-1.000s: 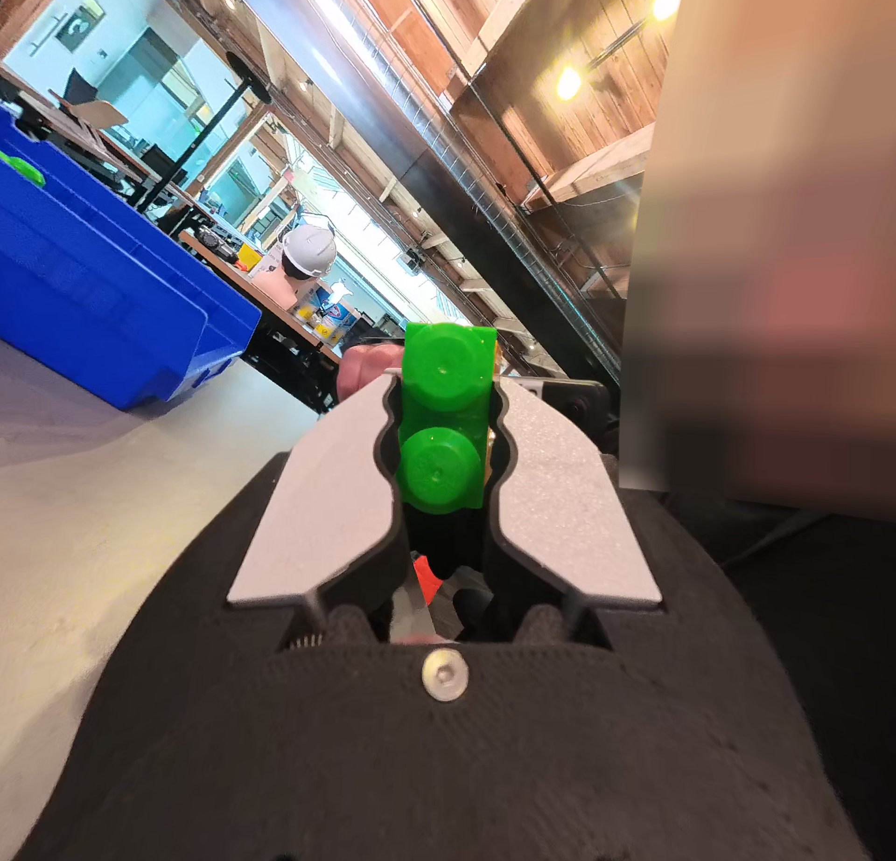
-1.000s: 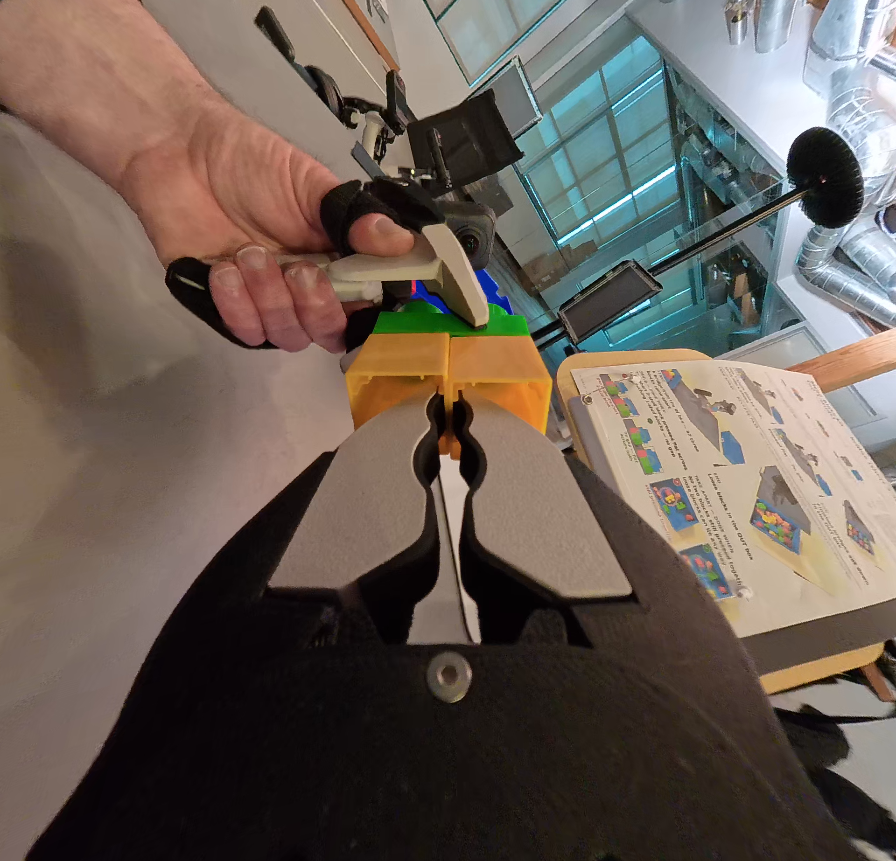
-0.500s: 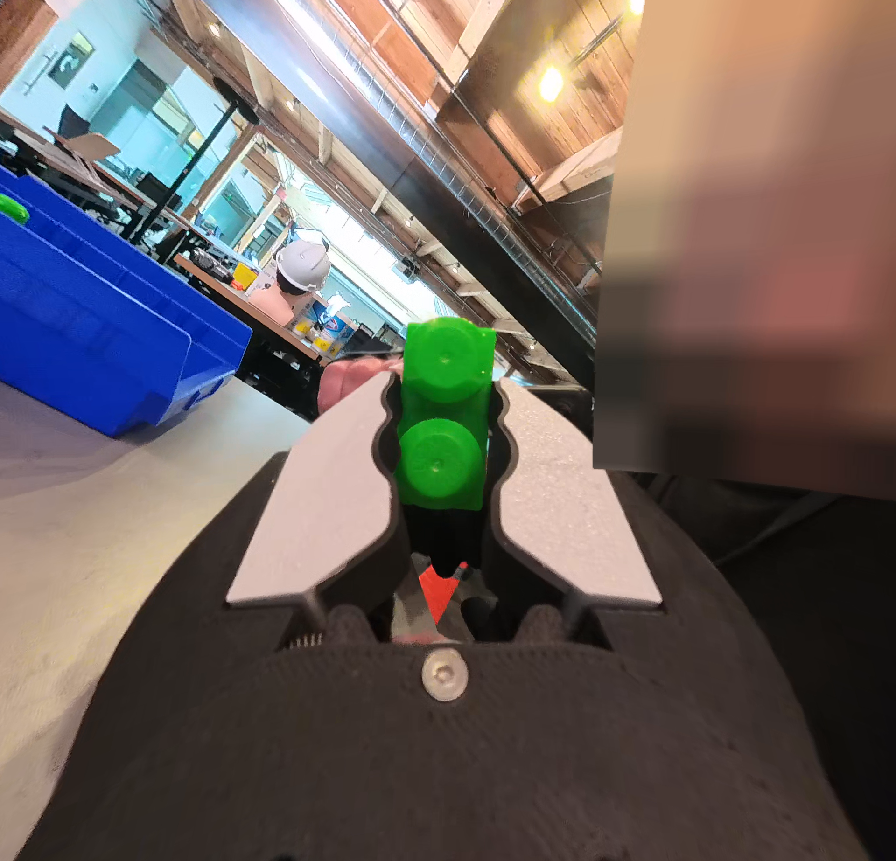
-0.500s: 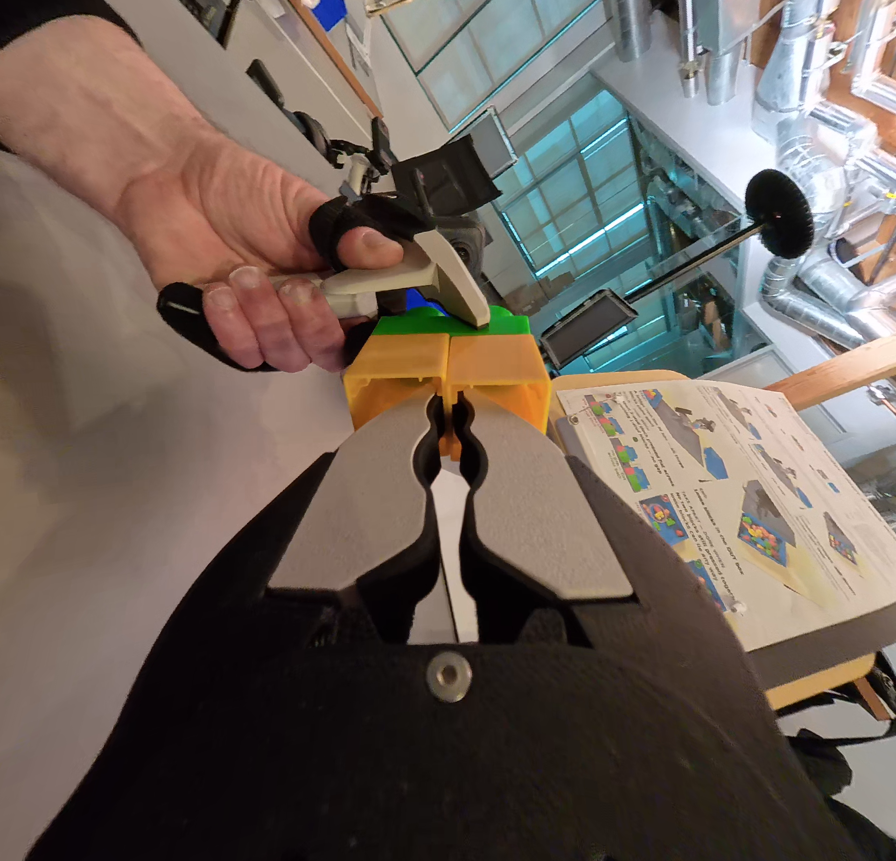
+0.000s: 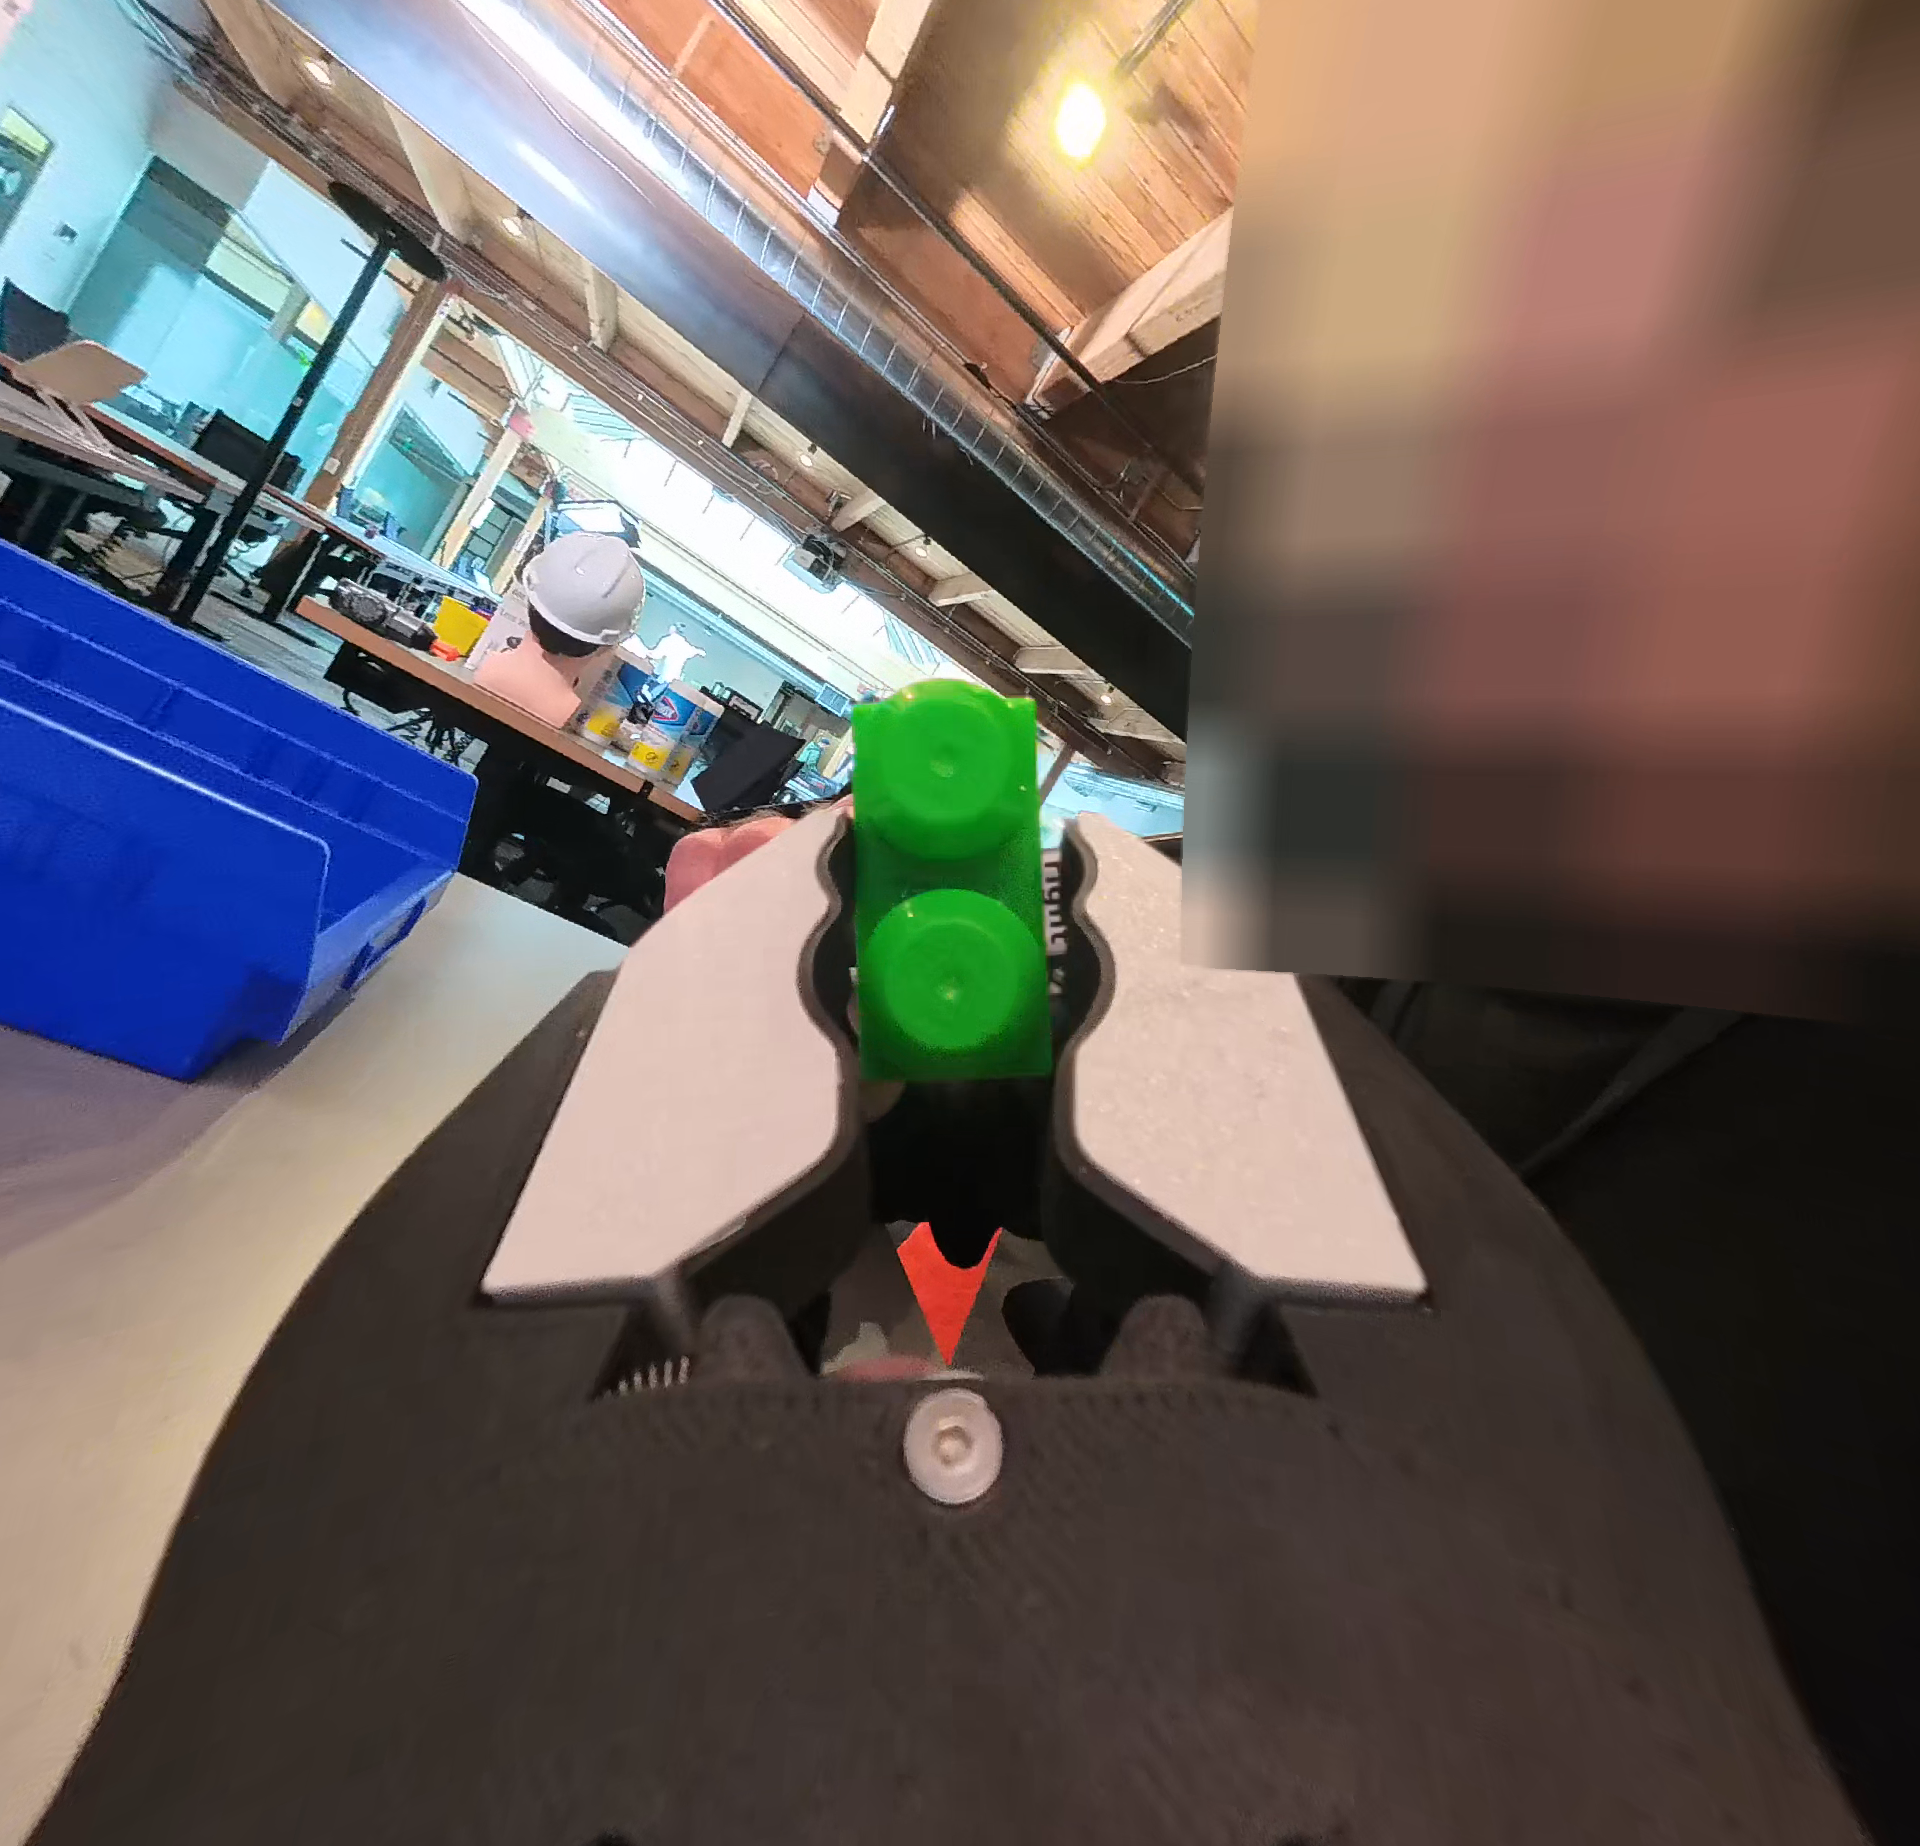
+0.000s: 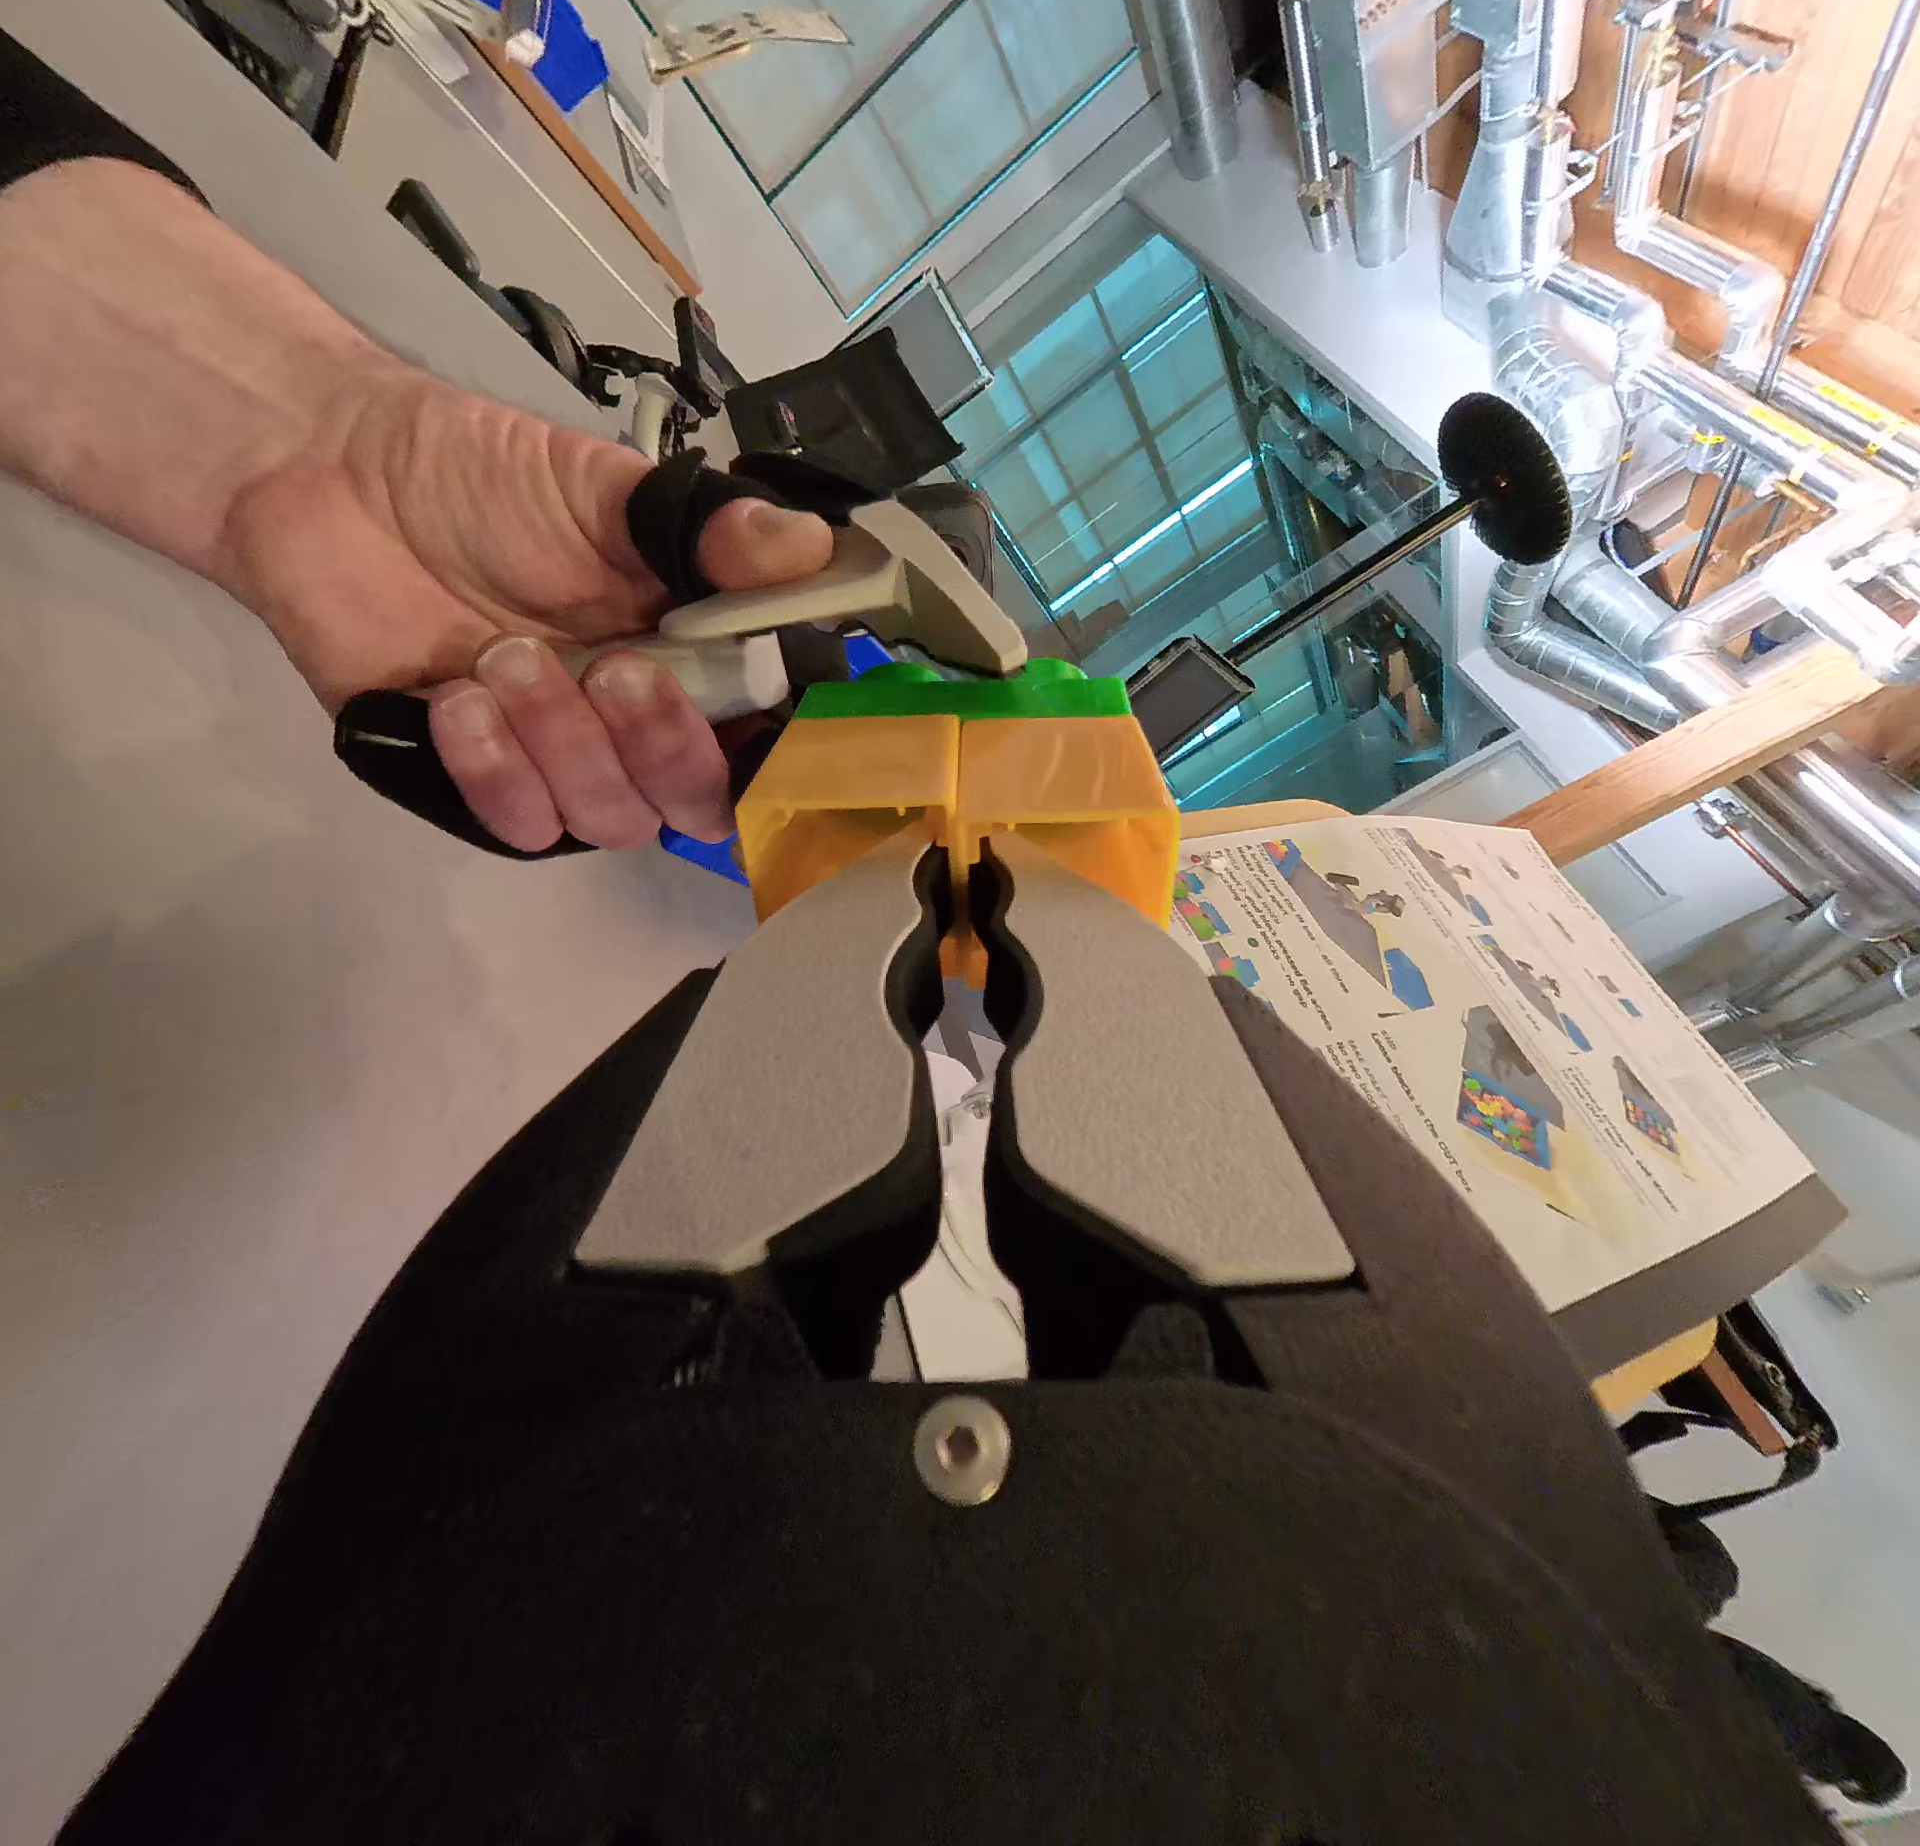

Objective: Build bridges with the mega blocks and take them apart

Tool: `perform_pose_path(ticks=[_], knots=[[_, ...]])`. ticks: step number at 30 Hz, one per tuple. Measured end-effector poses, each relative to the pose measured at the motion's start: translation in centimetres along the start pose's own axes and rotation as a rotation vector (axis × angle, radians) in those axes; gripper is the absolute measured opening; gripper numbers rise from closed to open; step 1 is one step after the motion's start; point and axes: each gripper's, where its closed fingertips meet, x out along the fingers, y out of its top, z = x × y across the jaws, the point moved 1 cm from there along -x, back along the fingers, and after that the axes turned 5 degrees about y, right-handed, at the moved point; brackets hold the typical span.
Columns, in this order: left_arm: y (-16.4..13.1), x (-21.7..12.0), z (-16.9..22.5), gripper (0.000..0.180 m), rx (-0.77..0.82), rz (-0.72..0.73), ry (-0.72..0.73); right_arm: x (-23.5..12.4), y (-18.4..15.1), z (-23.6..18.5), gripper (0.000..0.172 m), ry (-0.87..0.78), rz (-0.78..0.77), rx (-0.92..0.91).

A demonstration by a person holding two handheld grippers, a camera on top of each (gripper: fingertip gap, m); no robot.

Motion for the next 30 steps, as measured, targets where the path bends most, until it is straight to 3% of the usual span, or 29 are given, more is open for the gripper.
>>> perform_pose_path(ticks=[7,14,30], knots=[[-1.5,0.0,0.2,0.038,-0.037,-0.095,-0.016,-0.7,-0.2,0.6,0.003,0.017,0.035,0.069],[-2.1,0.3,0.4,0.036,-0.079,-0.072,-0.078,-0.8,-0.1,0.5,0.004,0.030,0.083,0.126],[-2.4,0.1,0.7,0.036,0.031,-0.153,-0.032,-0.6,0.2,0.3,0.003,0.064,0.080,0.101]])
